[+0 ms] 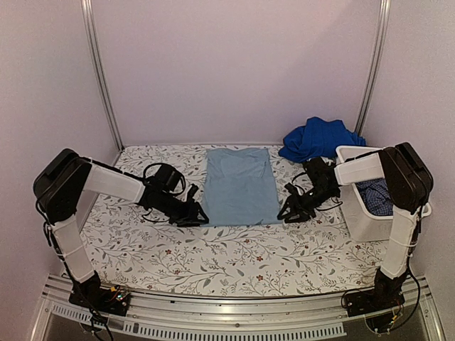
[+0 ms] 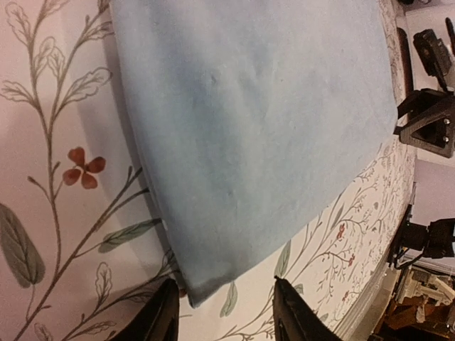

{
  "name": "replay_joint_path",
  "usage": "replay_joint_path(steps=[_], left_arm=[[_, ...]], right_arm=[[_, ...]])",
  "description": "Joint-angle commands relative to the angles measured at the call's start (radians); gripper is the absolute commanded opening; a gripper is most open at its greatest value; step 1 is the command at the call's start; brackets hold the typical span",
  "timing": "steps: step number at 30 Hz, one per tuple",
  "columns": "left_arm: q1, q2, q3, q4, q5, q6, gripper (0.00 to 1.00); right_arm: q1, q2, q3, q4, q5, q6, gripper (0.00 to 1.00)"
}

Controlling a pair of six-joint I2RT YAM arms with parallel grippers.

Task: Fold and stack the mixed laundry pile
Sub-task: Move the 2/3-rectangle-folded T-shirt to the center of the board, then pick up the 2/3-rectangle-folded T-shirt from the center of the board.

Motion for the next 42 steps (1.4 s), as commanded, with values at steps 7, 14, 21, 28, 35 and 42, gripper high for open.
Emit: replay_joint_path(steps=[7, 14, 21, 28, 35, 42], left_arm=[[-0.034, 0.037, -0.028, 0.031, 0.010, -0.037, 0.31], [-0.046, 0.006, -0.062, 0.043, 0.011, -0.038, 0.04], [-0.091, -0.065, -0.132, 0.047, 0.019, -0.050, 0.00], [-0.217, -0.274, -0.308, 0.003, 0.027, -0.123, 0.00], [-0.292, -0.529, -0.276, -0.201, -0.034, -0.128, 0.00], [-0.212, -0.490, -0.112, -0.300, -0.097, -0.073, 0.00]], right_arm=[[0.025, 0.037, -0.035, 0.082, -0.013, 0.029, 0.27], [0.039, 0.000, -0.087, 0.090, -0.022, 0.032, 0.00], [0.081, -0.074, -0.158, 0.060, -0.023, 0.040, 0.00], [0.194, -0.245, -0.318, 0.001, -0.054, 0.108, 0.00], [0.240, -0.450, -0.267, -0.183, -0.035, 0.175, 0.00], [0.166, -0.414, -0.071, -0.296, 0.034, 0.133, 0.00]])
